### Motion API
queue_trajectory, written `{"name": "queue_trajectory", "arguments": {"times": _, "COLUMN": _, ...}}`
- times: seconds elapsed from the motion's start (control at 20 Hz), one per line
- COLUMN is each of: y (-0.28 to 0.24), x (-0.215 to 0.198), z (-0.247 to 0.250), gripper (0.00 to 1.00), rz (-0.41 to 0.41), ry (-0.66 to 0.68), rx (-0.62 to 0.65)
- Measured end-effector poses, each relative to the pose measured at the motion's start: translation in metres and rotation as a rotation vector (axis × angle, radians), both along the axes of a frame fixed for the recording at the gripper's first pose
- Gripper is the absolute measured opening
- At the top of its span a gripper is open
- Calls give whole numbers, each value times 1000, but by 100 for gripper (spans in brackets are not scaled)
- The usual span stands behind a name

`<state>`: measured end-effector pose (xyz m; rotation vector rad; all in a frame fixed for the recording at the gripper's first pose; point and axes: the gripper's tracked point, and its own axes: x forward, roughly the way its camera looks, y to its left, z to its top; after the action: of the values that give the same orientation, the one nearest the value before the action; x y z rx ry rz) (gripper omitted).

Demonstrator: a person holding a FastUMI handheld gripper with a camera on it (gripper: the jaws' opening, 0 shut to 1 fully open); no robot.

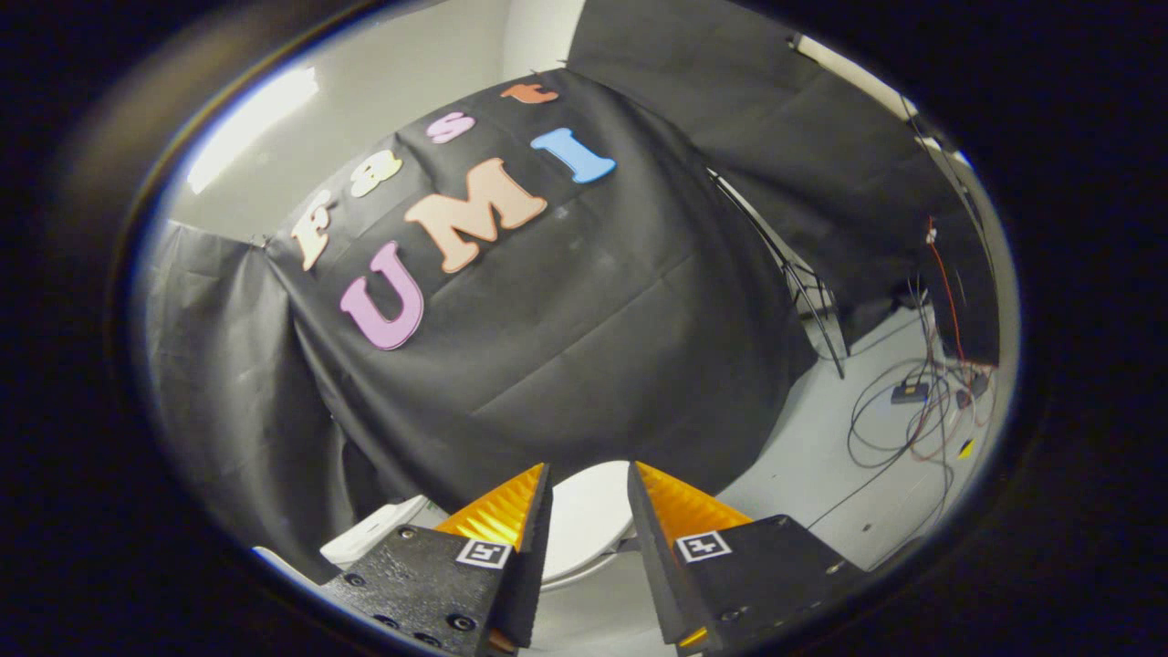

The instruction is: Open the toilet lid.

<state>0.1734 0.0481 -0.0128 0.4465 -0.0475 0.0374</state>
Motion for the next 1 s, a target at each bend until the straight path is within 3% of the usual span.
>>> {"name": "queue_trajectory", "arguments": {"times": 0.4, "y": -4, "x": 67, "z": -91, "gripper": 51, "rz": -76, "ry": 198, "rx": 296}}
{"name": "queue_trajectory", "arguments": {"times": 0.7, "y": 4, "x": 101, "z": -136, "gripper": 51, "rz": -19, "ry": 254, "rx": 513}}
{"name": "queue_trajectory", "arguments": {"times": 1.0, "y": -6, "x": 133, "z": -132, "gripper": 50, "rz": 9, "ry": 218, "rx": 639}}
